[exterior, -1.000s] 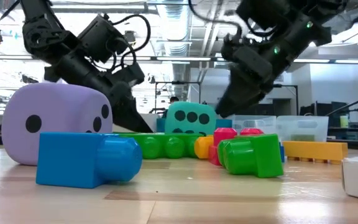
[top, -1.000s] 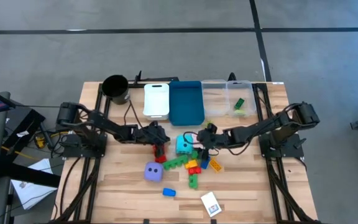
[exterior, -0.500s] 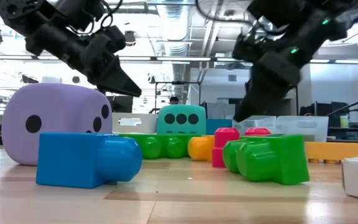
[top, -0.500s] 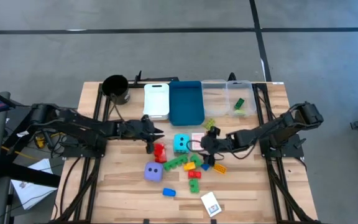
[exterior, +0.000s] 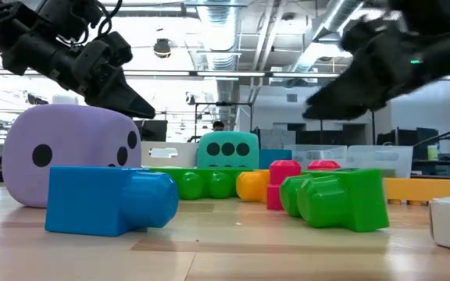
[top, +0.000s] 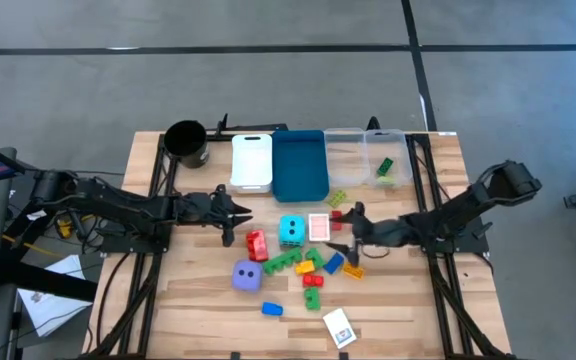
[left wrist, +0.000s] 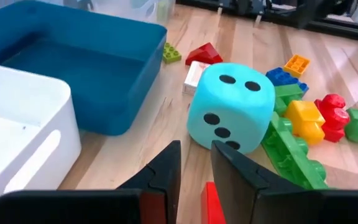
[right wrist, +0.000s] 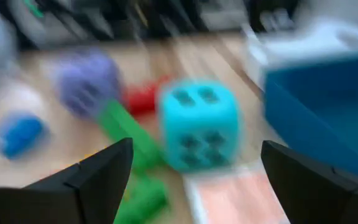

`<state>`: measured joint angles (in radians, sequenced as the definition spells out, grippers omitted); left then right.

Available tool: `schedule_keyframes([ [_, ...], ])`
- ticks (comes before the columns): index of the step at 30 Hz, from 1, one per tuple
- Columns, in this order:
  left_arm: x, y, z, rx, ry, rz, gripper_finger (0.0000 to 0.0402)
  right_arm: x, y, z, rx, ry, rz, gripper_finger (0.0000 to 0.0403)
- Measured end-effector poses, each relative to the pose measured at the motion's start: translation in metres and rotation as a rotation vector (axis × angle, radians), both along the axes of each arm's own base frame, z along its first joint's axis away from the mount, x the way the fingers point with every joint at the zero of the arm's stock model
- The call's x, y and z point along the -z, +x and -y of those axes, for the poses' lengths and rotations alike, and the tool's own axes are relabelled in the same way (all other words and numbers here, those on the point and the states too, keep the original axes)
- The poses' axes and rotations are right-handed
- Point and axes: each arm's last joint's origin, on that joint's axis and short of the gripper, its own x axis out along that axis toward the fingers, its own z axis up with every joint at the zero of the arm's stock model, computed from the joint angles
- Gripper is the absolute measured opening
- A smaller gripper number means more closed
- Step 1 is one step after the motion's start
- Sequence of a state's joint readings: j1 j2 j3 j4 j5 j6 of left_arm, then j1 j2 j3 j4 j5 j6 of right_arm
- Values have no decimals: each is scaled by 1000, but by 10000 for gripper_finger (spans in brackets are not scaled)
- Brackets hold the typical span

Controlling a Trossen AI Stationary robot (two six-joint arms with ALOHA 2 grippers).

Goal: Pick & Place Toys
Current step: Put the large blue dice into the blue bin

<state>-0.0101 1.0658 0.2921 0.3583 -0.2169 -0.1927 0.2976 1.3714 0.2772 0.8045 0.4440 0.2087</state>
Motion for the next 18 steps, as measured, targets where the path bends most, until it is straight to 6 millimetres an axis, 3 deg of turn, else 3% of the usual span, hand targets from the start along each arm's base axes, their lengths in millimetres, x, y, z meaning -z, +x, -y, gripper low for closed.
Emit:
schedule_keyframes([
  [4, -1, 0, 0, 1, 2, 18, 82, 9, -13, 7, -7, 8, 196, 347],
  [7, -3, 1, 0, 3, 7, 40, 82, 18, -6, 13, -28, 8, 206, 347],
  [18, -10, 4, -2, 36, 114, 92, 82, 52, 56, 43, -38, 42, 117, 347],
])
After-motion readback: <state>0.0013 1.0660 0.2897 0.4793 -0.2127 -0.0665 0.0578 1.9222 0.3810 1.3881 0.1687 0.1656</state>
